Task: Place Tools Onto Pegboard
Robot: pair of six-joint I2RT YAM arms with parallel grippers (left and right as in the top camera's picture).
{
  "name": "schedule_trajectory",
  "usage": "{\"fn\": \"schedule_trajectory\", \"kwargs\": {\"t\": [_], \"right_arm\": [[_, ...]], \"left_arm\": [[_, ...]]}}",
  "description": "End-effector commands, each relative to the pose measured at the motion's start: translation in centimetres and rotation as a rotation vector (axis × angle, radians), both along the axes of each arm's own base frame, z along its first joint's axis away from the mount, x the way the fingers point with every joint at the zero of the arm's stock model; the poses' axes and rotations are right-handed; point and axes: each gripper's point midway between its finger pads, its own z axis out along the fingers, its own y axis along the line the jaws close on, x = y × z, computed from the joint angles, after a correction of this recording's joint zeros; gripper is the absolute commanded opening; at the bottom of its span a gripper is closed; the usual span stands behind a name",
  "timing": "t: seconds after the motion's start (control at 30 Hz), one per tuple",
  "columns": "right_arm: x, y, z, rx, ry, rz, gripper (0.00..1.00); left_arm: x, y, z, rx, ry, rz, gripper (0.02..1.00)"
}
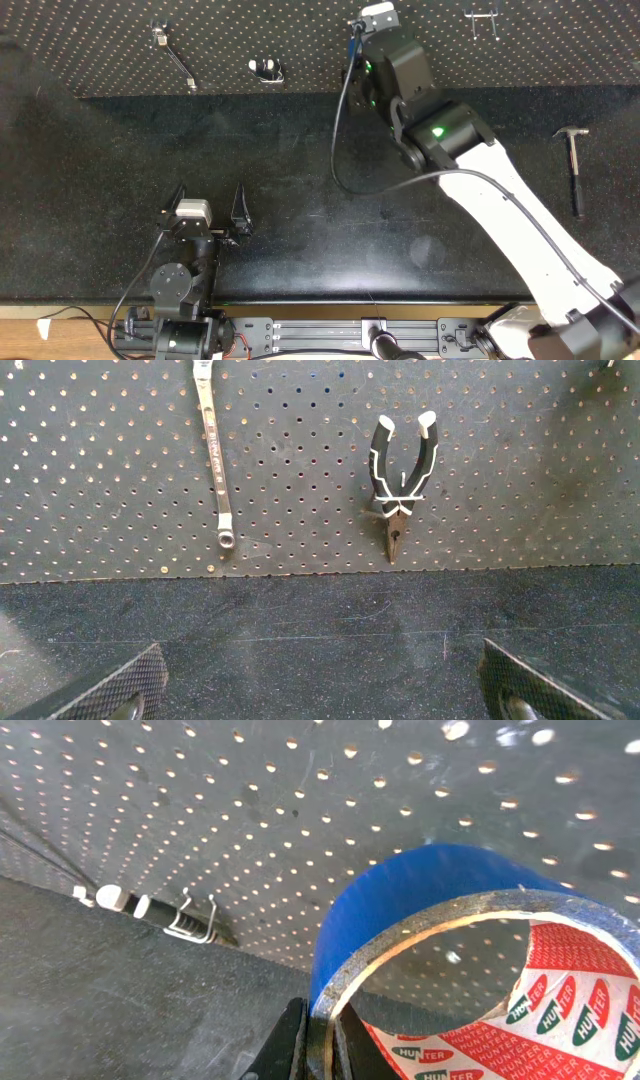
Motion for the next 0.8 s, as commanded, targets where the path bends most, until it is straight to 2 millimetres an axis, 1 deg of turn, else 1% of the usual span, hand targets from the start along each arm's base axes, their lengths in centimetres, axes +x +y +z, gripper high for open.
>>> {"fn": "schedule_trajectory", "kwargs": {"t": [0.03, 0.13, 0.37, 0.47, 0.5, 0.57, 0.8], "right_arm": [[0.9, -0.1, -0.9, -0.048, -0.012, -0.026, 0.073], [1.4, -0.4, -1.7, -0.072, -0.008, -0.052, 0.075], [2.5, 0.1, -2.4, -0.073, -0.022, -0.052, 0.077], [2.6, 0.2, -2.8, -0.076, -0.016, -0.051, 0.080], [2.6, 0.3, -2.8, -0.076, -0.016, -0.050, 0.121], [2.6, 0.3, -2.8, -0.076, -0.016, -0.050, 0.159], [2.4, 0.4, -2.9, -0.076, -0.012, -0.044, 0.167]], "left_arm": [[-0.1, -0.2, -0.1, 0.008, 0.000, -0.013, 0.996], [-0.1, -0.2, -0.1, 0.008, 0.000, -0.013, 0.996], [-0.1, -0.2, -0.1, 0.008, 0.000, -0.013, 0.996], [-0.1, -0.2, -0.1, 0.008, 0.000, -0.013, 0.996], [-0.1, -0.2, -0.1, 0.008, 0.000, -0.013, 0.996], [-0.1, -0.2, -0.1, 0.008, 0.000, -0.013, 0.996], [-0.1, -0.2, -0.1, 0.008, 0.000, -0.013, 0.996]]}}
